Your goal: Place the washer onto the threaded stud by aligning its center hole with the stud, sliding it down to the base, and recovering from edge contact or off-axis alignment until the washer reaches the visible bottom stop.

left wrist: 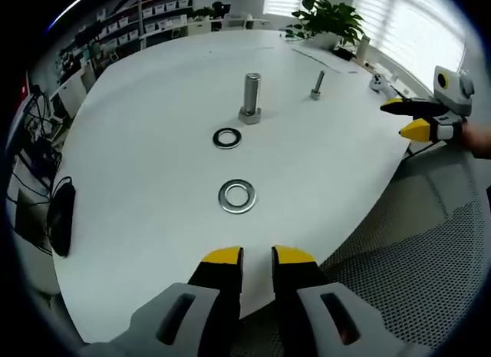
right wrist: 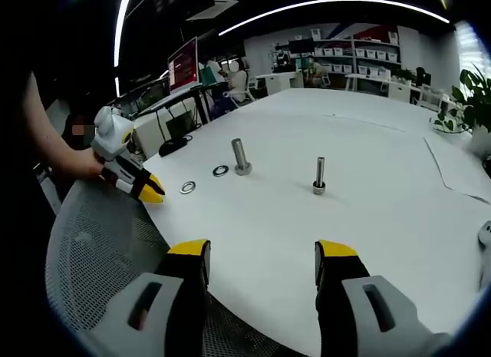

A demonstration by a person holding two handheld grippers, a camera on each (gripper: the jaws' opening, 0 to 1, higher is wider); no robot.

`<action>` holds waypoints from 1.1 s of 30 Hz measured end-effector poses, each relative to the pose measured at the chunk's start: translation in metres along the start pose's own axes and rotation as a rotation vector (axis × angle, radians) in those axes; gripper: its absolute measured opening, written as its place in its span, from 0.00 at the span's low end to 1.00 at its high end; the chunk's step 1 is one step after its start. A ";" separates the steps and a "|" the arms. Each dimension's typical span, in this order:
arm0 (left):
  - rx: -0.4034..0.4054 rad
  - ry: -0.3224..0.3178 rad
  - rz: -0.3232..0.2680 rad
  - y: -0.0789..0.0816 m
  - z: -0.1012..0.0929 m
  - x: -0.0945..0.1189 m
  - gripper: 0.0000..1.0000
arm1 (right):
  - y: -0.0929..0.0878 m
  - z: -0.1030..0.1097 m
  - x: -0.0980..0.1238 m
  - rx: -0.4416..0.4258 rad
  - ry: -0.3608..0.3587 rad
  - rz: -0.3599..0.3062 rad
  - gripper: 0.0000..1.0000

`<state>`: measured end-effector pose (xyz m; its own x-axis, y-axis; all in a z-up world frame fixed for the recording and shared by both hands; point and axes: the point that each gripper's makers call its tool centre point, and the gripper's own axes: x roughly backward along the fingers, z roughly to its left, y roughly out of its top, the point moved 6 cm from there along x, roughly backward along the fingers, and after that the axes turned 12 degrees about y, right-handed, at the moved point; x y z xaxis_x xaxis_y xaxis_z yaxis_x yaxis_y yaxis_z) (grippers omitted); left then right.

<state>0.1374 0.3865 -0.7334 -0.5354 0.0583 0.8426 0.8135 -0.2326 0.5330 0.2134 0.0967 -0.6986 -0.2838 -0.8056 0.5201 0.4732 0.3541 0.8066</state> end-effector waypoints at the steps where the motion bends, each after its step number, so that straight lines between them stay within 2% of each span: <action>1: -0.018 0.029 -0.007 0.001 0.002 0.002 0.13 | 0.000 0.000 0.000 -0.001 0.000 -0.001 0.58; 3: -0.029 0.046 -0.025 0.003 0.004 0.002 0.13 | 0.001 0.000 0.000 -0.009 0.005 -0.006 0.58; 17: 0.003 0.023 0.017 0.006 0.008 0.001 0.17 | 0.001 0.001 0.000 -0.008 0.008 -0.006 0.58; 19: -0.008 0.027 0.022 0.009 0.008 0.002 0.18 | 0.001 0.000 0.000 -0.011 0.006 -0.011 0.58; 22: -0.005 0.028 -0.010 0.028 0.010 0.001 0.18 | 0.001 0.000 0.001 -0.015 0.005 -0.016 0.58; 25: -0.009 0.028 -0.017 0.041 0.010 -0.004 0.20 | 0.002 0.000 0.001 -0.019 0.006 -0.020 0.58; 28: -0.004 0.021 0.028 0.045 0.012 -0.015 0.23 | 0.002 -0.001 0.001 -0.026 0.005 -0.024 0.57; 33: -0.049 0.017 0.056 0.050 0.012 -0.023 0.23 | 0.002 -0.002 0.002 -0.029 0.000 -0.027 0.57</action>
<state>0.1929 0.3855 -0.7257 -0.4932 0.0270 0.8695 0.8306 -0.2826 0.4799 0.2152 0.0953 -0.6968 -0.2972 -0.8147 0.4980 0.4894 0.3178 0.8121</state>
